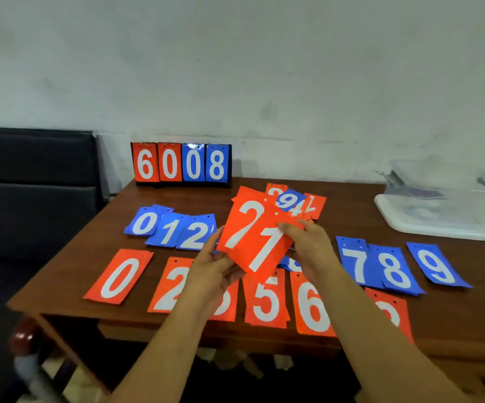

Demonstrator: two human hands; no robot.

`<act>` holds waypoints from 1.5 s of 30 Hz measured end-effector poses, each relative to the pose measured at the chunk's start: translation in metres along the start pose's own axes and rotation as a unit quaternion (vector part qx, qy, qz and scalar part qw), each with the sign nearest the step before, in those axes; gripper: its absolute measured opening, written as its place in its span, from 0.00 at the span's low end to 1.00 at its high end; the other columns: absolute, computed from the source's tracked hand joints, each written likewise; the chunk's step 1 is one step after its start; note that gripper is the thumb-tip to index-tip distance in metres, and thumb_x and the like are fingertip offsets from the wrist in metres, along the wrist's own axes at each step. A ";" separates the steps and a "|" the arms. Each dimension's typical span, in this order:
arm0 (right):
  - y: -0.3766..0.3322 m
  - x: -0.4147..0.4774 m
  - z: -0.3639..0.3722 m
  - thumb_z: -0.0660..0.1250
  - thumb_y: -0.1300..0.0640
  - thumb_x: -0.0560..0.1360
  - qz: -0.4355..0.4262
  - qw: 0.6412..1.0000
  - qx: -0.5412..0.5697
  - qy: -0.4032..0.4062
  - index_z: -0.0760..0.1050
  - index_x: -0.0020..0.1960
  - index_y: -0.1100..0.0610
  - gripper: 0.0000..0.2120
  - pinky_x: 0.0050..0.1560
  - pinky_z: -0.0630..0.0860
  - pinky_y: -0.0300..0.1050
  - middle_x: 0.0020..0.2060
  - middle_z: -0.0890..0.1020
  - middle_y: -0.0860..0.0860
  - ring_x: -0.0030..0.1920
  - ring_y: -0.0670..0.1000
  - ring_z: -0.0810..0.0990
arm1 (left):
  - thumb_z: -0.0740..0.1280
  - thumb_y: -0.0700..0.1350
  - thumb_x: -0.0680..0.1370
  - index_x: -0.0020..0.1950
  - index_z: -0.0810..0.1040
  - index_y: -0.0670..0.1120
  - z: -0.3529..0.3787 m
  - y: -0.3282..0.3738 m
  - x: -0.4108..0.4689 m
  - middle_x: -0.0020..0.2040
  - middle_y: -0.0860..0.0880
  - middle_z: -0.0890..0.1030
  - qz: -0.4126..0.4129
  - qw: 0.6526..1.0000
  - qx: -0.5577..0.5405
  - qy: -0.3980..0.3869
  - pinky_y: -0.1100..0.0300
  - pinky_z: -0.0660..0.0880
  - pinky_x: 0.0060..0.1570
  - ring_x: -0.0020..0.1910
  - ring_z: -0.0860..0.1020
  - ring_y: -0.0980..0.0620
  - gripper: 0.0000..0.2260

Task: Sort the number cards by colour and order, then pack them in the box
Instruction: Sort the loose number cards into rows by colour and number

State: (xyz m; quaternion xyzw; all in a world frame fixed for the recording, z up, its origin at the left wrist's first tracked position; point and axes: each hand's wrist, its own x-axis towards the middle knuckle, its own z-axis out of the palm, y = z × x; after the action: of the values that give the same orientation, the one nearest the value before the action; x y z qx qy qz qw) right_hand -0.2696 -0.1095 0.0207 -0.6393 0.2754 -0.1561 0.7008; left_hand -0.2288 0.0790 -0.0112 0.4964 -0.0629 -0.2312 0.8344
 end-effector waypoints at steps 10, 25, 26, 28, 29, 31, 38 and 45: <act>0.017 -0.031 0.052 0.76 0.57 0.70 -0.019 0.998 -0.064 0.004 0.72 0.53 0.48 0.16 0.47 0.82 0.52 0.48 0.82 0.53 0.45 0.54 0.84 | 0.66 0.40 0.77 0.64 0.76 0.45 -0.046 0.013 -0.049 0.55 0.40 0.83 -0.052 0.998 0.018 -0.025 0.48 0.80 0.46 0.49 0.83 0.42 0.16; 0.028 -0.043 0.120 0.63 0.57 0.80 -0.023 0.990 -0.119 -0.073 0.81 0.44 0.57 0.10 0.47 0.83 0.53 0.40 0.86 0.55 0.42 0.54 0.86 | 0.67 0.43 0.79 0.54 0.78 0.51 -0.142 0.035 -0.047 0.51 0.53 0.82 0.068 0.899 0.379 0.208 0.58 0.78 0.48 0.51 0.80 0.54 0.06; 0.029 -0.041 0.122 0.63 0.57 0.80 -0.024 0.990 -0.124 -0.062 0.81 0.43 0.57 0.11 0.47 0.83 0.55 0.39 0.86 0.55 0.41 0.55 0.86 | 0.67 0.42 0.79 0.56 0.78 0.50 -0.148 0.038 -0.046 0.52 0.52 0.81 0.075 0.893 0.381 0.229 0.60 0.76 0.48 0.52 0.79 0.53 0.06; 0.031 -0.038 0.125 0.63 0.58 0.79 -0.020 0.991 -0.125 -0.047 0.81 0.41 0.58 0.11 0.47 0.83 0.56 0.38 0.86 0.56 0.40 0.56 0.86 | 0.66 0.42 0.79 0.58 0.78 0.48 -0.164 0.045 -0.041 0.55 0.49 0.80 0.073 0.885 0.373 0.269 0.56 0.77 0.51 0.55 0.79 0.50 0.08; 0.032 -0.036 0.126 0.63 0.58 0.79 -0.021 0.990 -0.133 -0.044 0.81 0.41 0.57 0.11 0.47 0.83 0.56 0.38 0.86 0.56 0.40 0.55 0.86 | 0.66 0.43 0.79 0.58 0.79 0.47 -0.172 0.050 -0.038 0.57 0.48 0.80 0.063 0.882 0.367 0.289 0.54 0.78 0.51 0.56 0.79 0.49 0.08; 0.034 -0.033 0.126 0.64 0.59 0.79 -0.029 0.988 -0.144 -0.043 0.81 0.40 0.58 0.11 0.47 0.83 0.55 0.39 0.85 0.56 0.41 0.56 0.86 | 0.65 0.43 0.80 0.61 0.79 0.47 -0.189 0.062 -0.031 0.59 0.48 0.80 0.048 0.870 0.369 0.323 0.53 0.79 0.50 0.57 0.79 0.49 0.11; 0.042 -0.023 0.141 0.65 0.57 0.79 -0.017 0.983 -0.175 -0.055 0.80 0.42 0.56 0.09 0.47 0.83 0.51 0.42 0.85 0.54 0.42 0.52 0.85 | 0.64 0.41 0.80 0.67 0.74 0.47 -0.225 0.108 -0.004 0.64 0.46 0.77 0.056 0.821 0.416 0.386 0.55 0.74 0.56 0.62 0.76 0.49 0.16; 0.046 -0.016 0.163 0.64 0.57 0.80 -0.004 0.988 -0.149 -0.040 0.78 0.43 0.56 0.08 0.46 0.83 0.50 0.42 0.85 0.55 0.42 0.54 0.85 | 0.64 0.41 0.80 0.67 0.76 0.47 -0.217 0.068 0.005 0.64 0.47 0.77 0.005 0.826 0.496 0.268 0.59 0.72 0.51 0.57 0.75 0.53 0.15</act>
State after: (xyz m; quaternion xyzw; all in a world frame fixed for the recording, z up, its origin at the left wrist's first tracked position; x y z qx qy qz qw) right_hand -0.1931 0.0384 -0.0167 -0.7433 0.2651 -0.0902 0.6076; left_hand -0.1298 0.2769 -0.0618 0.8857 0.0544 -0.0224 0.4604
